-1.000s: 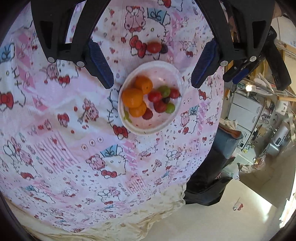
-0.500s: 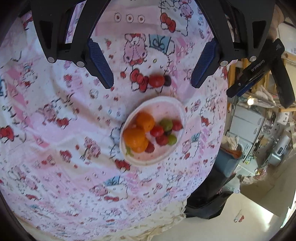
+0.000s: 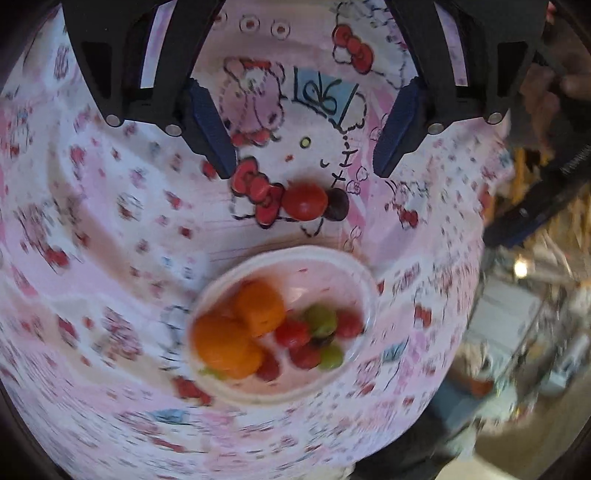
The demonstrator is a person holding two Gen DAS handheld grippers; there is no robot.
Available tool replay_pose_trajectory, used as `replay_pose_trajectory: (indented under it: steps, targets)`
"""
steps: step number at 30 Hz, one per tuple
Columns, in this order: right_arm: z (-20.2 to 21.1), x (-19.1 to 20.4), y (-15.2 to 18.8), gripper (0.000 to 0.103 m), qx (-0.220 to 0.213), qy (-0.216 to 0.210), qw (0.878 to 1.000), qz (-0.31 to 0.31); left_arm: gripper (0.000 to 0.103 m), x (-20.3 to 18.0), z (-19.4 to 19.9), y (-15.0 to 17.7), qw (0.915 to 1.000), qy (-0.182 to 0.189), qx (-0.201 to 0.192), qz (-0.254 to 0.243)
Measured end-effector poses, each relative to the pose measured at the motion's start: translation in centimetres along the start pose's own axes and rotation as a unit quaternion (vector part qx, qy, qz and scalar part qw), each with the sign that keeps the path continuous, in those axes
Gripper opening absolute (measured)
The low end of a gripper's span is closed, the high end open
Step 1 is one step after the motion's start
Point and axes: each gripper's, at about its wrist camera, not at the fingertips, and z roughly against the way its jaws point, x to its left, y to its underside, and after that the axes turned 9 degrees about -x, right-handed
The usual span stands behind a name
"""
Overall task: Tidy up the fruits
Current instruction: 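Grasp a red tomato with the right gripper while the left gripper grasps a dark plum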
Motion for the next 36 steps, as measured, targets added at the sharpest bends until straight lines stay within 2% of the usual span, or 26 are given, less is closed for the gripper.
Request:
replay_pose_trajectory:
  steps: [4,8,13,15,17,19,26,31,35,36]
  targets:
    - [-3.1,1.2,-0.6,0.065,0.020,0.019,0.999,0.042,0.076,0.8,-0.5,-0.1,0.9996,0.006,0.014,0.022]
    - [-5.2,2.3,-0.7,0.063,0.032,0.054,0.991,0.115,0.076,1.1,-0.8,-0.1,0.9993,0.007,0.020,0.031]
    - [-6.0,3.3,-0.9,0.061,0.042,0.048,0.982,0.176,0.076,1.3,-1.2,0.0,0.9990,0.006,0.027,0.034]
    - [-6.3,3.7,-0.9,0.056,0.053,0.042,0.977,0.203,0.076,1.2,-1.3,-0.1,0.9991,0.007,0.026,0.034]
    - [-6.5,3.7,-0.9,0.044,0.057,0.041,0.974,0.217,0.076,1.1,-1.3,-0.1,0.9991,0.007,0.026,0.032]
    - [-6.5,3.4,-1.2,0.034,0.053,0.040,0.975,0.213,0.076,1.0,-1.4,-0.1,0.9992,0.007,0.024,0.029]
    - [-4.0,2.3,-1.5,0.034,0.031,0.024,0.982,0.186,0.076,0.3,-2.6,0.3,0.9994,0.003,0.031,0.013]
    - [-0.4,1.1,-1.6,0.034,-0.009,0.013,0.993,0.118,0.076,-1.9,-4.5,1.2,0.9976,0.040,0.057,0.000]
    - [2.8,-0.6,-1.5,0.034,-0.044,0.015,0.997,0.068,0.075,-5.5,-6.1,2.1,0.9933,0.074,0.071,-0.052]
    - [3.7,-1.0,-1.4,0.034,-0.056,0.019,0.997,0.059,0.069,-6.5,-6.5,2.4,0.9915,0.084,0.072,-0.069]
